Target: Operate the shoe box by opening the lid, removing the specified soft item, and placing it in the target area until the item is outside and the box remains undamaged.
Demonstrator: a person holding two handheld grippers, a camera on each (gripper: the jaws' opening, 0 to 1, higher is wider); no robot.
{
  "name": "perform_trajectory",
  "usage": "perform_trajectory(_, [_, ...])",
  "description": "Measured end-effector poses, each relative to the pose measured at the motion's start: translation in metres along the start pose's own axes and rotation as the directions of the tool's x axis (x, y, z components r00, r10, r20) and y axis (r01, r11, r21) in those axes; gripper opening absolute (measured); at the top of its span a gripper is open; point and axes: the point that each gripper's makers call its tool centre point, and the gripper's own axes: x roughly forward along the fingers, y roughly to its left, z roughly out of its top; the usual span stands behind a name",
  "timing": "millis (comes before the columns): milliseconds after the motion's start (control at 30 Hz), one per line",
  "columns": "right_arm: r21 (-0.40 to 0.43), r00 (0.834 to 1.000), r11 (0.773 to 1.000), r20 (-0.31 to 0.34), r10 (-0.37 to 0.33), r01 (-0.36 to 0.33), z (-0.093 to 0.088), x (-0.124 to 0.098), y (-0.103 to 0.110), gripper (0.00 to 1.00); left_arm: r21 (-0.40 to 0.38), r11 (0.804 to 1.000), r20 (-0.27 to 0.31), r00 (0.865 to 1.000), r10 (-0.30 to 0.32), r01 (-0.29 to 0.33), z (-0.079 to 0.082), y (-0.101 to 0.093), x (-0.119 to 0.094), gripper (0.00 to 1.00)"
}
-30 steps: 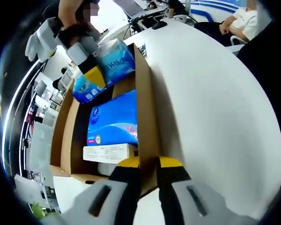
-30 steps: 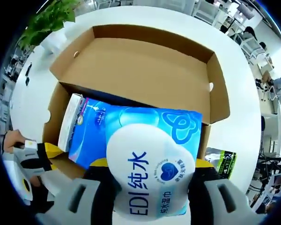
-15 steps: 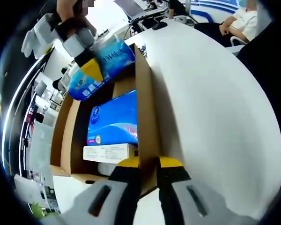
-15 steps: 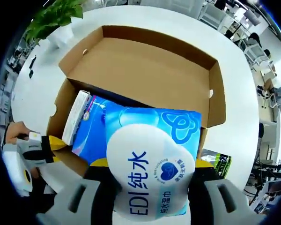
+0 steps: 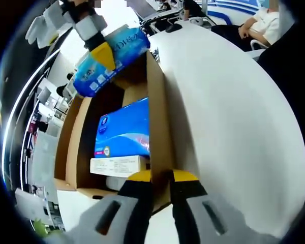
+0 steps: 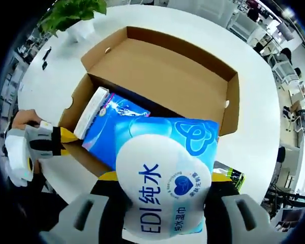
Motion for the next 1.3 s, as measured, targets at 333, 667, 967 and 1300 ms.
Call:
perform_trajectory(333, [-0.049,1.0,0.999,0.011,0.0,0.001,-0.007,-0.018,-0.016,0.62,-0.002,1.0,0.003,1.0,-0.002,0.002,0.0,0.0,0.0,0.12])
perform_trajectory(667, [-0.065,0.999,0.998,0.044,0.006,-0.003,-0.016,-0.033,-0.038,0.62,-0.008,1.0,0.008,1.0,-0.004,0.004,0.001,0.0,-0.001,0.12])
perform_trajectory(967, [-0.119,0.998,0.993,0.059,0.008,-0.001,-0.047,-0.049,-0.047,0.62,-0.015,1.0,0.023,1.0,-0.013,0.014,0.004,0.001,0.0,0.11])
perform_trajectory(1300, [-0.185,0.997,0.983,0.076,0.007,0.007,-0.062,-0.058,-0.079,0.61,-0.017,1.0,0.018,1.0,-0.011,0.012,0.004,0.006,0.003,0.11])
